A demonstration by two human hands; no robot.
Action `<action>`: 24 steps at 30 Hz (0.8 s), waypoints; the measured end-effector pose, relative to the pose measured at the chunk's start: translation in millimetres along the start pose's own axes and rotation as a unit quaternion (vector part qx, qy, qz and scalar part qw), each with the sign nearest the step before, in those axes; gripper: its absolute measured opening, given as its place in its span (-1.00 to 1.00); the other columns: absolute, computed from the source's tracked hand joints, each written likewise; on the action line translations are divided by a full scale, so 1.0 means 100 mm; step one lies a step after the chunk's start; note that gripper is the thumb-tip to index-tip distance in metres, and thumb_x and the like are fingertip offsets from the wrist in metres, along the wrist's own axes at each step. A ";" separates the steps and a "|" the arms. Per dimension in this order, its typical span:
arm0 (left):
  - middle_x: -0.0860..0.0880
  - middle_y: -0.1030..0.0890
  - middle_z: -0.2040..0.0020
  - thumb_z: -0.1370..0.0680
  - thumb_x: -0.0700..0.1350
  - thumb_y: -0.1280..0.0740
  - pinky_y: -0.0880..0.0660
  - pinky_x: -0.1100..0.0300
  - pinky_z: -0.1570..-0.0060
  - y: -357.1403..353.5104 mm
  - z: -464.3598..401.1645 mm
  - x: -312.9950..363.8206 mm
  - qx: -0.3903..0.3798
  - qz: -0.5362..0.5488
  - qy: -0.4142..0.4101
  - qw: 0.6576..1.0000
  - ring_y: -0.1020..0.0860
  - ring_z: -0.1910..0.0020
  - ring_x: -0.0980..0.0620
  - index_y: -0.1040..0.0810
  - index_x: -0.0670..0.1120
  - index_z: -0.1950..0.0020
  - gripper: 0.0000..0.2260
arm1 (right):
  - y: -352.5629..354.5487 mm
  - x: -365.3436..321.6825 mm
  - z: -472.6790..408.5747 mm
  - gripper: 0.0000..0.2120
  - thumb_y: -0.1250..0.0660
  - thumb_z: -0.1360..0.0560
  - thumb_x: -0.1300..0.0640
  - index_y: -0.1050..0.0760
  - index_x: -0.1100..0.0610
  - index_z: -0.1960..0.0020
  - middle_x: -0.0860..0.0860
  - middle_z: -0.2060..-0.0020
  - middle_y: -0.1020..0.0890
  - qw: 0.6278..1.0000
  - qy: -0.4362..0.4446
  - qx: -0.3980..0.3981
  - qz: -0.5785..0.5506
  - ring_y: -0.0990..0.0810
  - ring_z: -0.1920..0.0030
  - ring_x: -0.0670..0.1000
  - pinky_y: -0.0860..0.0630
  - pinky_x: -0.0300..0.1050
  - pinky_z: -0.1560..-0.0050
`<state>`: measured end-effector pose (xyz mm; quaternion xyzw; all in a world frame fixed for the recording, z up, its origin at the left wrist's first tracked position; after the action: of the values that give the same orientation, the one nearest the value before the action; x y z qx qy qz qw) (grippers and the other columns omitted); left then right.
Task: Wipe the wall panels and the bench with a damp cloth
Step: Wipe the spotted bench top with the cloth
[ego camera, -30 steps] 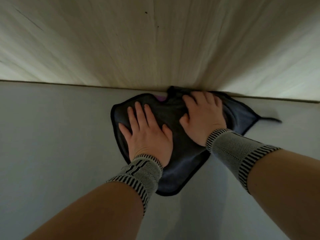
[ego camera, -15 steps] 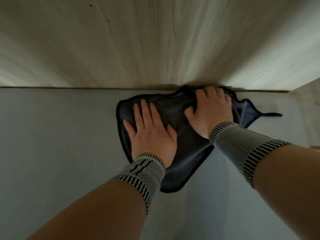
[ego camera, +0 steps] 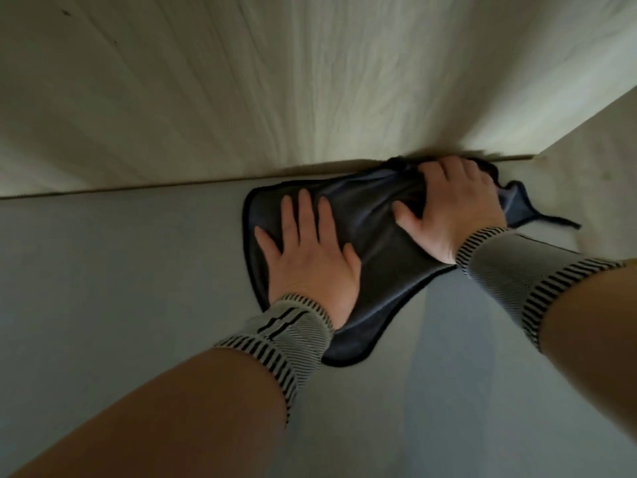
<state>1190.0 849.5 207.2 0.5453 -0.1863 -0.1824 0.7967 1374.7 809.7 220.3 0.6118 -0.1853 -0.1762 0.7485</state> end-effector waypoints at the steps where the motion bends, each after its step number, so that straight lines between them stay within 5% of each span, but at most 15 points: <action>1: -0.09 0.31 -0.60 -0.64 0.14 0.09 0.22 -0.33 -0.46 -0.01 -0.02 0.09 0.001 0.000 -0.004 1.000 0.29 -0.57 -0.12 0.27 -0.11 -0.60 -0.36 | 0.01 -0.04 -0.02 -0.34 -0.12 -0.44 -0.32 -0.35 0.12 -0.34 0.17 -0.27 -0.42 1.000 -0.014 0.002 -0.003 -0.35 -0.28 0.23 -0.27 0.13 -0.32; 6: -0.13 0.26 -0.60 -0.63 0.13 0.10 0.20 -0.32 -0.46 -0.04 -0.05 0.20 0.004 -0.023 0.003 1.000 0.26 -0.58 -0.13 0.23 -0.18 -0.60 -0.35 | 0.04 -0.35 -0.05 -0.56 -0.20 -0.51 -0.05 -0.35 0.07 -0.35 0.07 -0.31 -0.39 0.979 0.197 0.013 -0.054 -0.32 -0.30 0.17 -0.24 0.10 -0.33; 8: -0.13 0.24 -0.61 -0.61 0.12 0.10 0.18 -0.31 -0.47 -0.03 -0.04 0.21 0.002 -0.020 0.004 1.000 0.26 -0.58 -0.13 0.21 -0.19 -0.60 -0.34 | 0.05 -0.30 -0.07 -0.53 -0.19 -0.52 -0.07 -0.31 0.04 -0.39 0.04 -0.34 -0.37 0.975 0.214 0.006 -0.057 -0.30 -0.33 0.14 -0.23 0.08 -0.35; 17: -0.12 0.26 -0.61 -0.61 0.14 0.06 0.17 -0.33 -0.45 0.03 -0.26 0.87 0.002 -0.037 -0.096 0.995 0.25 -0.58 -0.12 0.21 -0.14 -0.61 -0.34 | -0.10 0.74 0.01 -0.36 -0.06 -0.50 -0.29 -0.30 0.09 -0.43 0.11 -0.39 -0.36 0.998 -0.031 0.018 -0.059 -0.24 -0.42 0.20 -0.16 0.14 -0.45; 21: -0.12 0.25 -0.61 -0.63 0.12 0.07 0.17 -0.33 -0.47 0.00 -0.39 1.32 -0.005 -0.058 -0.156 0.986 0.26 -0.58 -0.10 0.22 -0.14 -0.61 -0.36 | -0.21 0.86 0.01 -0.27 -0.06 -0.48 -0.31 -0.18 0.14 -0.47 0.13 -0.46 -0.23 0.980 -0.176 0.020 -0.089 -0.14 -0.48 0.20 -0.15 0.23 -0.45; 24: -0.09 0.23 -0.62 -0.64 0.10 0.06 0.18 -0.29 -0.48 -0.01 -0.48 1.55 -0.002 -0.052 -0.182 0.982 0.25 -0.58 -0.08 0.22 -0.13 -0.61 -0.37 | -0.23 0.96 -0.05 -0.25 -0.09 -0.47 -0.29 -0.12 0.17 -0.48 0.15 -0.44 -0.23 0.956 -0.254 0.013 -0.144 -0.27 -0.39 0.23 -0.32 0.22 -0.30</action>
<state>1347.5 811.5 205.1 0.5103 -0.2985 -0.3203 0.7402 1459.9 762.3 203.1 0.5763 -0.2817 -0.4293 0.6358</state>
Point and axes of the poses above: each hand's wrist, its own z-axis away from the middle knuckle, its own y-axis out of the back of the hand, x = y × z, the point moved 1 cm from there along -z, towards the middle knuckle
